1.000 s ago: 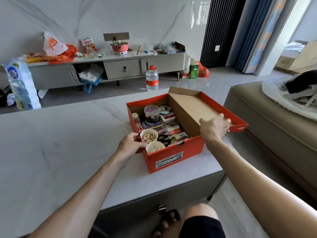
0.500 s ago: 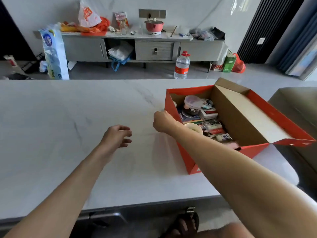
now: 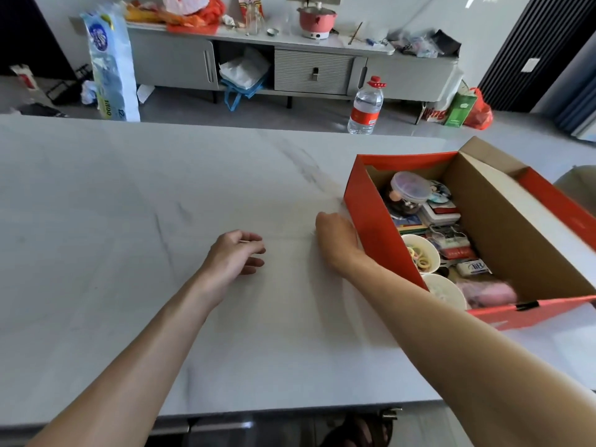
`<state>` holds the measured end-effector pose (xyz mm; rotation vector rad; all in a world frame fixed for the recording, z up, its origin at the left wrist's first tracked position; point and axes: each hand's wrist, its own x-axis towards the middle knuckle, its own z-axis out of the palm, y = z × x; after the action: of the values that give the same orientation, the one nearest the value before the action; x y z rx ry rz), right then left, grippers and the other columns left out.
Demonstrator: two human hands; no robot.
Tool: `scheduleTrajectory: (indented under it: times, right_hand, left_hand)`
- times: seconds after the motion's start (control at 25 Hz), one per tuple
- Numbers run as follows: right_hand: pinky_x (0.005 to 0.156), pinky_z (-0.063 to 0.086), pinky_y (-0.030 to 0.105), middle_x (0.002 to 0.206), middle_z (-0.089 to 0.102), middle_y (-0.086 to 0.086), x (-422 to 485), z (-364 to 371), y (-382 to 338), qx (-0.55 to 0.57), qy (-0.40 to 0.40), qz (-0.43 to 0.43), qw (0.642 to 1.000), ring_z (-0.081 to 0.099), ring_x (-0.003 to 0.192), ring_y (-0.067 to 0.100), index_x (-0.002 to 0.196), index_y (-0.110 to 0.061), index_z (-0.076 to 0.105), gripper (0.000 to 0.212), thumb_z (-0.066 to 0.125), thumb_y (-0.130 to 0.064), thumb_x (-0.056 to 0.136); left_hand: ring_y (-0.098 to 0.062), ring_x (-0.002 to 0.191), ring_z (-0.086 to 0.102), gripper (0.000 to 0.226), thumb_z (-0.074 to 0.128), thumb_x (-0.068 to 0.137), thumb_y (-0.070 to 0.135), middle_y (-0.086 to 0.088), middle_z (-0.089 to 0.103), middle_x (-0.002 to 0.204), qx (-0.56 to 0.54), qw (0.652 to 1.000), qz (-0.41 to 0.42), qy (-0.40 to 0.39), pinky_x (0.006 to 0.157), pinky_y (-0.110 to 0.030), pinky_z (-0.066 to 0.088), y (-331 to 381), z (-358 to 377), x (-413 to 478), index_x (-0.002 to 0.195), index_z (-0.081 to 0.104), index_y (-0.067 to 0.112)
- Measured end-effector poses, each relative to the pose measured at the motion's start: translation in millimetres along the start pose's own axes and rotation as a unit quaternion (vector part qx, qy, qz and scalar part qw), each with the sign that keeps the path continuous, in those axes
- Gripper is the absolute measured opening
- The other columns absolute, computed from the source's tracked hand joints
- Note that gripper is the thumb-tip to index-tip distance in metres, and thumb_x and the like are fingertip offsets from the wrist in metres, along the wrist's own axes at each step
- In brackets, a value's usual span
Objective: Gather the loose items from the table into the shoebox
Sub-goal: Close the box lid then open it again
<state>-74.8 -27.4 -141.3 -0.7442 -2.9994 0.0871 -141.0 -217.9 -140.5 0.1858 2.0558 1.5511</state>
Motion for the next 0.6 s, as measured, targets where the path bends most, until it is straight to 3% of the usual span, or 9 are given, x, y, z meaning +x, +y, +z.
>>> scheduleTrajectory:
  times: [0.16,0.28,0.4,0.52,0.6]
  right_hand:
    - [0.066,0.043,0.033,0.096,0.062,0.018,-17.5,-9.3,-3.9,0.048,-0.117,0.021,0.992,0.061,0.089,0.038,0.084,-0.004,0.051,0.009,0.052,-0.002,0.092]
    - [0.070,0.041,0.034,0.109,0.060,0.021,-44.3,-7.4,-8.4,0.025,-0.140,0.009,0.990,0.059,0.097,0.039,0.102,0.000,0.058,0.012,0.049,-0.002,0.094]
    - [0.070,0.041,0.035,0.112,0.058,0.020,-80.7,-16.4,-12.8,0.031,-0.126,-0.016,0.991,0.059,0.099,0.038,0.112,0.001,0.054,0.021,0.046,0.005,0.092]
    - [0.075,0.051,0.036,0.108,0.064,0.018,-114.4,-48.8,-8.9,0.122,-0.070,-0.033,0.989,0.062,0.093,0.035,0.118,-0.006,0.053,0.024,0.051,-0.004,0.094]
    - [0.068,0.053,0.021,0.101,0.068,0.007,-128.0,-91.5,15.4,0.195,-0.001,-0.028,0.980,0.064,0.081,0.023,0.119,-0.017,0.058,0.027,0.057,-0.011,0.092]
  left_hand:
    - [-0.019,0.072,0.071,0.008,0.063,0.091,0.016,-0.007,0.073,0.097,-0.008,1.000,0.004,0.000,0.074,-0.033,0.057,7.3,2.2,-18.8,0.099,0.065,0.014]
    - [-0.018,0.070,0.070,0.007,0.063,0.091,0.015,-0.007,0.073,0.097,-0.014,1.000,0.007,0.000,0.070,-0.030,0.055,16.0,4.4,-34.0,0.098,0.065,0.013]
    - [-0.018,0.067,0.069,0.005,0.063,0.091,0.014,-0.008,0.073,0.095,-0.012,1.000,0.015,-0.007,0.064,-0.026,0.055,22.4,8.9,-53.0,0.096,0.065,0.012]
    - [-0.020,0.067,0.067,0.005,0.061,0.092,0.012,-0.009,0.071,0.093,-0.011,1.000,0.023,-0.008,0.063,-0.026,0.054,34.5,18.8,-72.3,0.096,0.064,0.010]
    - [-0.021,0.064,0.064,0.004,0.059,0.092,0.011,-0.011,0.068,0.092,-0.013,0.999,0.032,-0.021,0.059,-0.026,0.053,45.5,36.2,-83.9,0.094,0.062,0.008]
